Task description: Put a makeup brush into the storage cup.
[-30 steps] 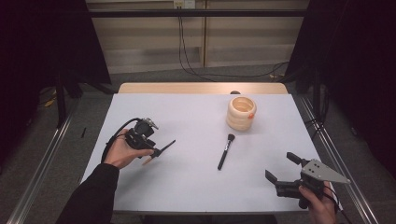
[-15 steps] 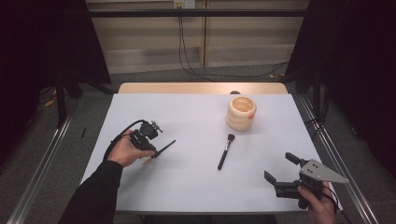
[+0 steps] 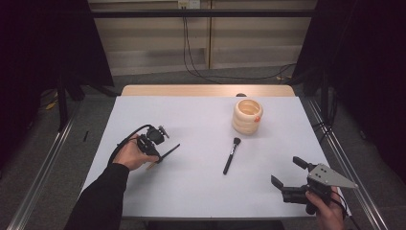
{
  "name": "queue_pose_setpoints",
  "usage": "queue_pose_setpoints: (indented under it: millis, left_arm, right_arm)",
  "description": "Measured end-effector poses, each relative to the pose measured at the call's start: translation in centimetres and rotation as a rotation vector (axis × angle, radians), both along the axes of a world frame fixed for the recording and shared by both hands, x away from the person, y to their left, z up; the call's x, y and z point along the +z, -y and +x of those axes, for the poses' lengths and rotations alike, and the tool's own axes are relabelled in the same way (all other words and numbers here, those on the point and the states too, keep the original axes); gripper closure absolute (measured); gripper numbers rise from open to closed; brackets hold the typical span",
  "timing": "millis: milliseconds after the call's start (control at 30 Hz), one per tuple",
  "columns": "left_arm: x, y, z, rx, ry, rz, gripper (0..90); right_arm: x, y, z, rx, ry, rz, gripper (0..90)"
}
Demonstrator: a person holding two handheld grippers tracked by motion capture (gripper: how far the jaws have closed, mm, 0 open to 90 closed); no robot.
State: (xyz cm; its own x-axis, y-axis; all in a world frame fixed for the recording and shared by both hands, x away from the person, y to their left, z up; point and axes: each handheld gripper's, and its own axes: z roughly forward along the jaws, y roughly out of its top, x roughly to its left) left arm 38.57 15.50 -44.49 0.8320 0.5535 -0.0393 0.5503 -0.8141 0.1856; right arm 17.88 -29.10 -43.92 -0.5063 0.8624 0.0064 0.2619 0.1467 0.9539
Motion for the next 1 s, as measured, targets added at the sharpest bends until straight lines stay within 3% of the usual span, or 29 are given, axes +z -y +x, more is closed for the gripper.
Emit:
queue_pose_setpoints:
  millis: [133, 267, 533, 1000]
  left_arm:
    - [0.0, 0.4, 0.0, -0.011, -0.005, 0.030, 80.2]
    - [0.0, 0.5, -0.1, 0.002, -0.008, 0.032, 81.7]
    - [0.1, 0.5, -0.2, -0.020, 0.004, 0.028, 83.4]
    - [0.2, -0.6, -0.3, 0.018, 0.015, -0.046, 83.4]
  right_arm:
    - [0.0, 0.0, 0.0, 0.004, -0.002, -0.001, 0.7]
    - [0.0, 0.0, 0.0, 0.000, 0.001, 0.000, 0.7]
    - [0.0, 0.0, 0.0, 0.002, -0.004, -0.001, 0.7]
    - [0.0, 0.0, 0.0, 0.000, -0.005, -0.003, 0.7]
